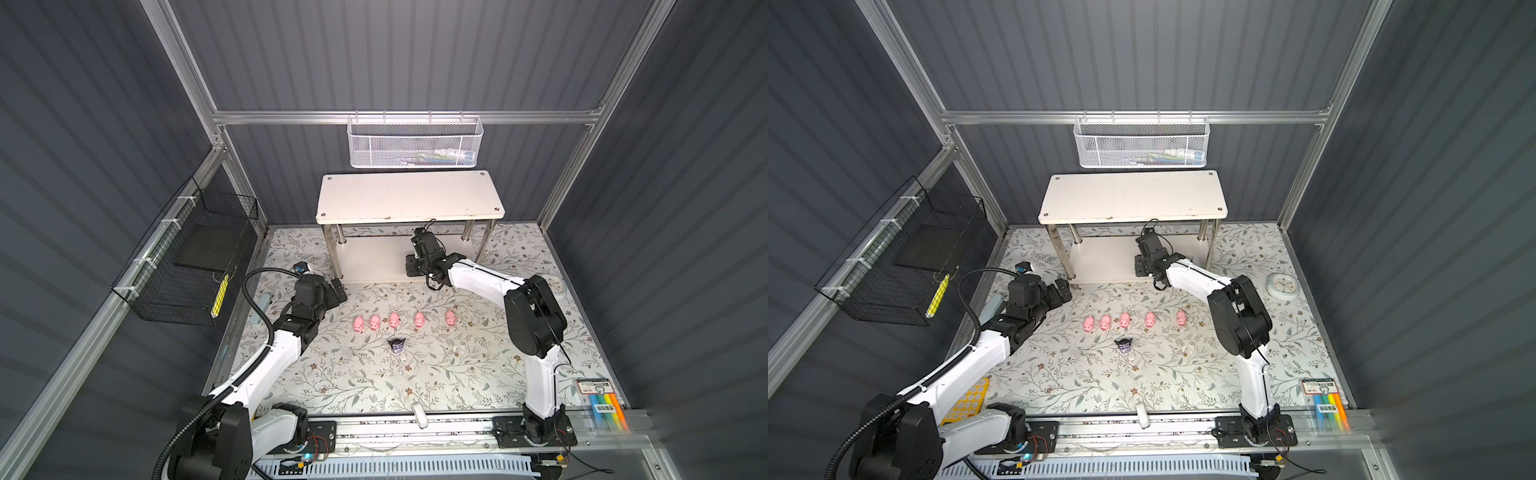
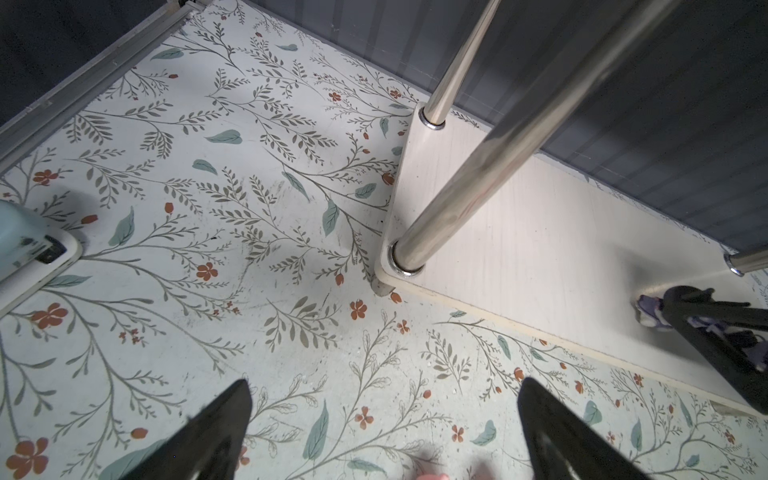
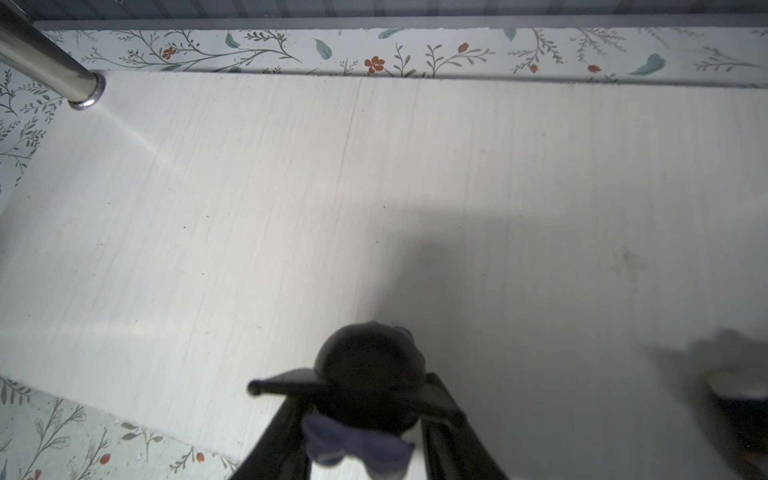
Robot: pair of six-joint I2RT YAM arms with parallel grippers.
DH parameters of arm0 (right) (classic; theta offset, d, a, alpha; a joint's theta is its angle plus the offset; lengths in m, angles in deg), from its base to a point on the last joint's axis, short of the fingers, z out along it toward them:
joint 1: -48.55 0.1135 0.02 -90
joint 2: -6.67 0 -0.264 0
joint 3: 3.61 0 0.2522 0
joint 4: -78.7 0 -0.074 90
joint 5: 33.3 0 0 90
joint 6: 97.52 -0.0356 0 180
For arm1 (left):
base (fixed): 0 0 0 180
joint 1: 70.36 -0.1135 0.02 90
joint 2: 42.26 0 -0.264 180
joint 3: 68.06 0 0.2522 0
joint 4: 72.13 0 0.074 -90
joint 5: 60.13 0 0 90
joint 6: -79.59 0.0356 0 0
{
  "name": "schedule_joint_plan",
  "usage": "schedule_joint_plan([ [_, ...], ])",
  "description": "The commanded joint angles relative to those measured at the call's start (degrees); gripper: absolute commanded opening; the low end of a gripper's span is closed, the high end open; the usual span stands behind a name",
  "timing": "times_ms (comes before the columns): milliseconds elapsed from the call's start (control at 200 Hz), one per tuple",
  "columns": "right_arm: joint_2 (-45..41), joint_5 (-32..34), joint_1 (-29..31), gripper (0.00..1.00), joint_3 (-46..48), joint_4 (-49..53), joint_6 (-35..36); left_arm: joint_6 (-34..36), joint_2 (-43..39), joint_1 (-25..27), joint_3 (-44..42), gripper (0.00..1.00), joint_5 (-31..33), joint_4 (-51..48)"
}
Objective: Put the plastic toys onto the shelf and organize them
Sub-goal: 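Lower the black bow-tie toy onto the shelf top beside the purple toy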
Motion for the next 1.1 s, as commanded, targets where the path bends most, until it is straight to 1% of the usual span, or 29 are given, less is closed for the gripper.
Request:
schedule_joint_plan([
  [0, 1.3, -0.3, 0.0, 0.41, -1.6, 0.3, -0.4, 0.5, 0.9, 0.3, -0.5, 1.00, 0.6, 0.6],
  [150, 1.2, -0.3, 0.0, 0.41, -1.3, 0.1, -0.4, 0.4, 1.0, 0.3, -0.4, 1.00, 0.6, 0.7],
  [315, 0.9, -0.3, 0.0, 0.44, -1.1, -0.1, -0.5, 0.4, 0.9, 0.3, -0.5, 1.00, 0.6, 0.7],
  [740, -1.9, 0.6, 0.0, 0.55, 0.3, -0.9, -0.4, 0.4, 0.8, 0.3, -0.7, 1.00, 0.7, 0.5],
  [900, -4.4, 0.2, 0.0, 0.59, 2.6, -2.2, -0.6, 0.3, 0.6, 0.3, -0.8, 1.00, 0.7, 0.4],
  [1096, -10.1, -1.3, 0.0, 0.62, 8.4, -6.1, -1.3, 0.3, 0.5, 0.3, -0.9, 1.00, 0.7, 0.4],
])
